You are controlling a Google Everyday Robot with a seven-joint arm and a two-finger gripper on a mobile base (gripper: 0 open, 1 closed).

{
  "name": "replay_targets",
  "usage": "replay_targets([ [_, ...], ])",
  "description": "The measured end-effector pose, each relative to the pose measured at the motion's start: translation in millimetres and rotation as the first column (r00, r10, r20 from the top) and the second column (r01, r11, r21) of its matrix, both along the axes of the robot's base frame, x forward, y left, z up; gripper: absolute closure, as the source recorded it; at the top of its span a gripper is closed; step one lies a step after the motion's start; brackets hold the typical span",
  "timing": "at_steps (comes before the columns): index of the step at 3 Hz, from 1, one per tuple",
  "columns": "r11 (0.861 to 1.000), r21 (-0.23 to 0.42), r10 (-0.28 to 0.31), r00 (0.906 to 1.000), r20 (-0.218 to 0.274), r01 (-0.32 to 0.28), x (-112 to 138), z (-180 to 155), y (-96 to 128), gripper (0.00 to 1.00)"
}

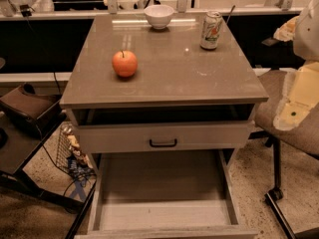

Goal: Place 7up can into middle drawer

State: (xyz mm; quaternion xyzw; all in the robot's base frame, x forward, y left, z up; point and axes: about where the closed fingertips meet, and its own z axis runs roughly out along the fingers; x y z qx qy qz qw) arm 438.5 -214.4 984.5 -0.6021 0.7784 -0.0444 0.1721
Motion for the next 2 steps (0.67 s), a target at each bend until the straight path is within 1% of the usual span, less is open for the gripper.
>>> replay_targets([
  [1,1.000,0.000,0.000,1.0000,0.000,0.000,0,0,0,0.00],
  [2,1.000,0.004,-0.022,0.9992,0.034,0.022,12,5,-3,0.00],
])
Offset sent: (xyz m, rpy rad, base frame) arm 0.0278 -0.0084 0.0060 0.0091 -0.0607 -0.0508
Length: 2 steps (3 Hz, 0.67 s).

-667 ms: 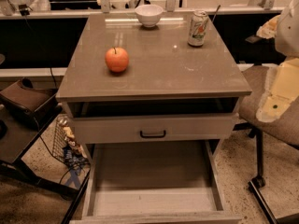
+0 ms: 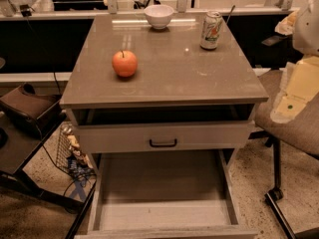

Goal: Place 7up can into middle drawer

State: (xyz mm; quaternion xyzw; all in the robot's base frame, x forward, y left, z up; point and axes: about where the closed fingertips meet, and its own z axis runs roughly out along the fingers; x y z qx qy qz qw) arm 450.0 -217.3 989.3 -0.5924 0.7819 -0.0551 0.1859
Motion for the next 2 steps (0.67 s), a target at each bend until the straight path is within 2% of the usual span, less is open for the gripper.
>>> replay_targets([
  [1,0.995,0.060,-0.084,0.9928,0.085,0.079,28,11,-16,0.00],
  [2,0.979,0.147,-0.166,0.9686,0.185,0.140,53,15,-36,0.00],
])
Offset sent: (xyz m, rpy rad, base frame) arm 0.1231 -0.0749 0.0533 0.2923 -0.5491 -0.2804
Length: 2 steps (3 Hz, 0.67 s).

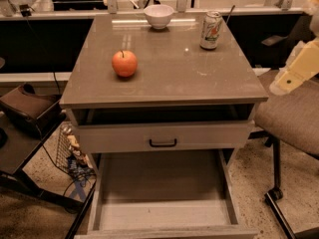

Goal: Place 7up can into middle drawer

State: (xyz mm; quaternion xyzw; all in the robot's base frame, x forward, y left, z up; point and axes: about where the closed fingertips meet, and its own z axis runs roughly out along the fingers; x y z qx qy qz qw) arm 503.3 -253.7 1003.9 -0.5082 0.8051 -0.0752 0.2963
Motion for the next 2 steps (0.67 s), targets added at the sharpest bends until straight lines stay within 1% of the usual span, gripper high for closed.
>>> replay_targets([
  [1,0.993,0.089,-0.090,0.9915,0.094,0.082,15,-11,-24,0.00],
  [2,0.971,0.160,-0.202,0.9660,0.161,0.177,32,-27,-40,0.00],
])
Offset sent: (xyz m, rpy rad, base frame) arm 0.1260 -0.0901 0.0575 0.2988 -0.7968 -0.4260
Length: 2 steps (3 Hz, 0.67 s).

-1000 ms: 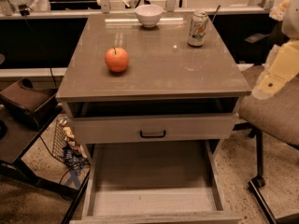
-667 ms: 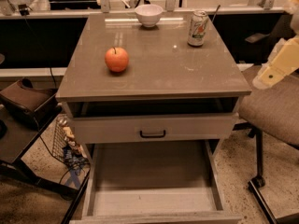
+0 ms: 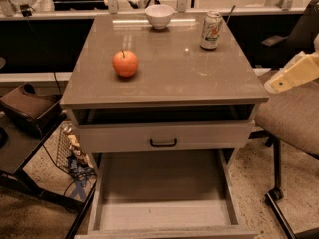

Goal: Place 7up can into middle drawer

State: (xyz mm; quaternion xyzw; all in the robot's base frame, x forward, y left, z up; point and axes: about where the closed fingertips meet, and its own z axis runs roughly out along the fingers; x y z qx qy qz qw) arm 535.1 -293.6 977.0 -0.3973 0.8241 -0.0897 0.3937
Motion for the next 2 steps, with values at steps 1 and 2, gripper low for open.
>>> replay_targets([
  [1,0.987,0.134,-0.096,0.9949,0.033,0.090,14,-39,-1,0.00],
  [2,0.931,0.354,-0.156,0.9762,0.151,0.094,51,-56,7,0.00],
])
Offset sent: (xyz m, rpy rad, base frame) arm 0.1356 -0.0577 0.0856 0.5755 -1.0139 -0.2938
